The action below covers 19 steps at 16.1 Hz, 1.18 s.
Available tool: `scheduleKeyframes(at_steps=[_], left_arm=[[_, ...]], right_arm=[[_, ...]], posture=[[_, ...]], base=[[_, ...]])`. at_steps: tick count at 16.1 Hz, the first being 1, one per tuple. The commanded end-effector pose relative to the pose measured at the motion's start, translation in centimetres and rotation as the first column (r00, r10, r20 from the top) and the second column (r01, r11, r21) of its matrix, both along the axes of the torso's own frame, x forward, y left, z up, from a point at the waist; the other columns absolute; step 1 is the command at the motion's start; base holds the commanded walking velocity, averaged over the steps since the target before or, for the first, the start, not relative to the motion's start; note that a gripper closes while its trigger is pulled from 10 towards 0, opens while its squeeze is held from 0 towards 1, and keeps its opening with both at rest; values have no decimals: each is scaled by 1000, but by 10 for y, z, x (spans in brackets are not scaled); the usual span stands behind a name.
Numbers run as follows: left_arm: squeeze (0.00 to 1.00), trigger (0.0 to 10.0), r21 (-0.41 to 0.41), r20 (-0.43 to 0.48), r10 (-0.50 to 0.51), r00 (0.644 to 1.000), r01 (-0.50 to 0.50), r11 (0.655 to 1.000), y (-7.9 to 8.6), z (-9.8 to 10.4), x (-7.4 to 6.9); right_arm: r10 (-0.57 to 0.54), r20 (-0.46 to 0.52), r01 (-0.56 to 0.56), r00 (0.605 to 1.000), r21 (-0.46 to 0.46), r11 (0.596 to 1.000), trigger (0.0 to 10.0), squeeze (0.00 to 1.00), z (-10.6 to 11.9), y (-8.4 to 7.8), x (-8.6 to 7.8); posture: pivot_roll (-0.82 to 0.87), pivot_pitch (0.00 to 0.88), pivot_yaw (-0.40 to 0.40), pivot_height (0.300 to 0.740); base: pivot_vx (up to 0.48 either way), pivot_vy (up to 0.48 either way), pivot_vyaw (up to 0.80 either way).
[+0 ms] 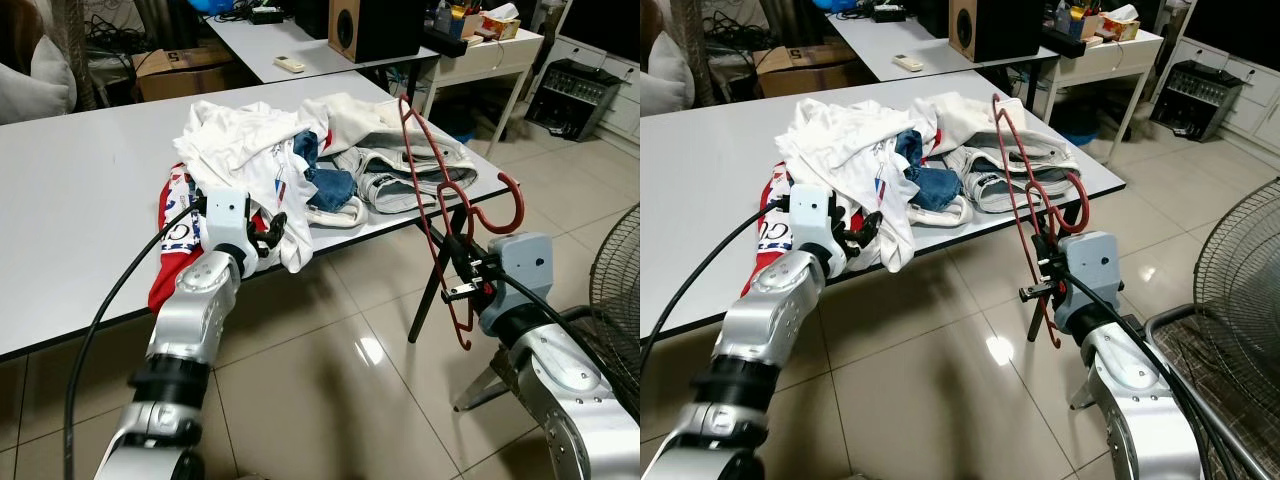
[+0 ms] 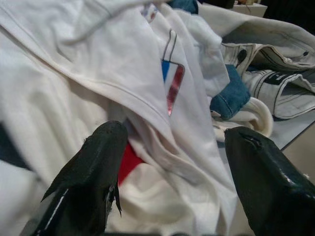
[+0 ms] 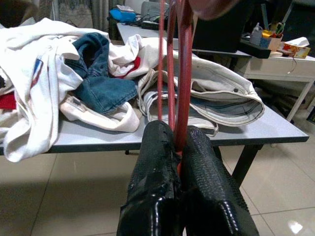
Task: Hang hanger
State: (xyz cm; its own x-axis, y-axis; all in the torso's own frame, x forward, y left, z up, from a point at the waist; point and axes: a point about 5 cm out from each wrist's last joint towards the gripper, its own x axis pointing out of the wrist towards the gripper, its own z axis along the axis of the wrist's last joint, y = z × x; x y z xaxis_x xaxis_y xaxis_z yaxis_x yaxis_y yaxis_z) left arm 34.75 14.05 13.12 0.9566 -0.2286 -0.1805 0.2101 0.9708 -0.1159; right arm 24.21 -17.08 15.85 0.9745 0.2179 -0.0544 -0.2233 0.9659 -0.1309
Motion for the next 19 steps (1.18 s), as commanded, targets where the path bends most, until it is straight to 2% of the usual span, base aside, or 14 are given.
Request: scheduleKeyframes(at_steps=[1,2,3,4,5,7,10,14,15,16,17,19], left_arm=[[0,10000,-23,4,-12,1000,12,1000,-2,3,4],[0,10000,-52,0,-15,1000,15,999,-3,2,5],[0,3882,-127,1,-22,1000,22,992,-5,4,7],[0,2902,-122,-1,-22,1000,22,992,-5,4,9],[0,3490,-118,-2,-21,1000,20,993,-4,3,9],[0,3922,-123,-22,-16,1000,13,992,-5,-1,13],[0,3137,-118,-43,38,998,-42,992,3,-1,17],[0,3255,-130,-3,55,998,-55,990,10,7,16],[0,2588,-129,2,55,998,-54,990,10,8,16],[0,2588,-128,2,54,999,-54,990,10,8,16],[0,1647,-127,3,48,999,-47,991,9,6,17],[0,1608,-125,0,43,999,-42,991,7,5,18]], right_arm=[[8,22,-8,1000,-3,1000,10000,0,5,0,2],[7,23,-7,1000,-5,1000,10000,0,6,0,2],[7,25,-6,1000,-6,1000,10000,0,6,-1,2],[5,25,-5,1000,-7,1000,10000,0,6,-1,2],[5,26,-5,1000,-7,1000,10000,0,6,-1,2],[6,28,-6,1000,-5,1000,10000,0,7,0,2],[0,33,0,999,-3,1000,10000,0,7,-1,1],[-11,37,11,999,-5,1000,10000,0,7,-3,0],[-12,37,12,999,-4,1000,10000,0,7,-3,0],[-12,37,12,999,-4,1000,10000,0,7,-3,0],[-2,38,2,999,-4,1000,10000,0,6,0,0],[4,39,-4,999,-4,1000,10000,0,7,1,1]], posture=[[-165,15,16,740],[-167,16,18,740],[-170,17,20,740],[-170,19,21,740],[-170,19,21,740],[-171,20,26,740],[-174,18,38,740],[-178,16,51,740],[-175,14,51,740],[-175,14,51,740],[-174,10,50,740],[-174,10,50,740]], base=[[0,0,0],[0,0,0],[0,0,0],[0,0,0],[0,0,0],[0,0,0],[0,0,0],[0,0,0],[0,0,0],[0,0,0],[0,0,0],[0,0,0]])
